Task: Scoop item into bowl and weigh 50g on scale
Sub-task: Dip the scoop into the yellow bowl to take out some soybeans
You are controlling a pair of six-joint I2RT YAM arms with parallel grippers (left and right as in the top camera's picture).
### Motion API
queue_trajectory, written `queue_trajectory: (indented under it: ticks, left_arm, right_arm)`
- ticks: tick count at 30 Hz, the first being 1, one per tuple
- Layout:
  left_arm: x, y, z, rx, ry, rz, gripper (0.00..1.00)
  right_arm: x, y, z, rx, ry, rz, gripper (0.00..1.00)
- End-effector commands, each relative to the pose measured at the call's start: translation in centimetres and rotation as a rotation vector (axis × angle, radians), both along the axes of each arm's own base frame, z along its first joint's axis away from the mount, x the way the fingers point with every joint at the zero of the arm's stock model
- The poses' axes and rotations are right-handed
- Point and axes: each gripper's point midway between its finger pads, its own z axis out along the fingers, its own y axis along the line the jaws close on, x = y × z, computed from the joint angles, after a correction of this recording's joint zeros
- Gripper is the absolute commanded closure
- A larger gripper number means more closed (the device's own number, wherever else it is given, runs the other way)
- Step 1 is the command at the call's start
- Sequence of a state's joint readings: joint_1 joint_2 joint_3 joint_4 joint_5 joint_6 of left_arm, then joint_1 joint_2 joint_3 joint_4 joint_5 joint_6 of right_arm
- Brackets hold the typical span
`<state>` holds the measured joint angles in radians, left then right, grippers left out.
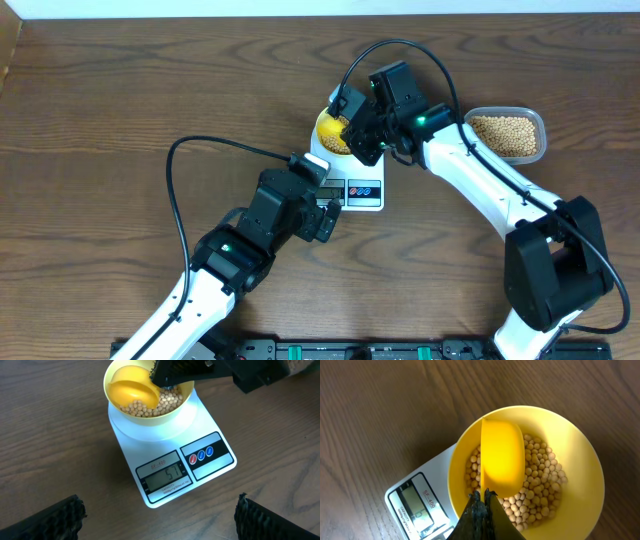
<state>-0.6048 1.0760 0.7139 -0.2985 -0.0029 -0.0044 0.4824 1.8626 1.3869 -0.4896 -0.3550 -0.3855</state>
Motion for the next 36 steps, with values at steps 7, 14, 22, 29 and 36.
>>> queue_trajectory:
  ticks: [7,14,22,29,36]
  left_arm:
    - [0.2,0.2,0.1,-0.006,0.001,0.021,0.02]
    - [0.2,0.2,0.1,-0.006,0.001,0.021,0.02]
    - [0.2,0.2,0.1,-0.006,0.001,0.021,0.02]
    - [0.2,0.2,0.1,-0.006,0.001,0.021,0.02]
    - [0.2,0.2,0.1,-0.006,0.001,0.021,0.02]
  right_arm:
    - [1.0,-1.0,0.7,0.104,0.090,-0.087,0.99]
    - [0.6,-0.7,1.5,0.202,0.160,-0.074,0.99]
    - [0.5,-0.8,1.7,0.224,0.183,-0.087,0.99]
    - [0.7,-1.0,1.7,0.225,0.182,-0.093,0.99]
    - [1.2,-1.7,1.8,0.232,0.188,-0.122,0.99]
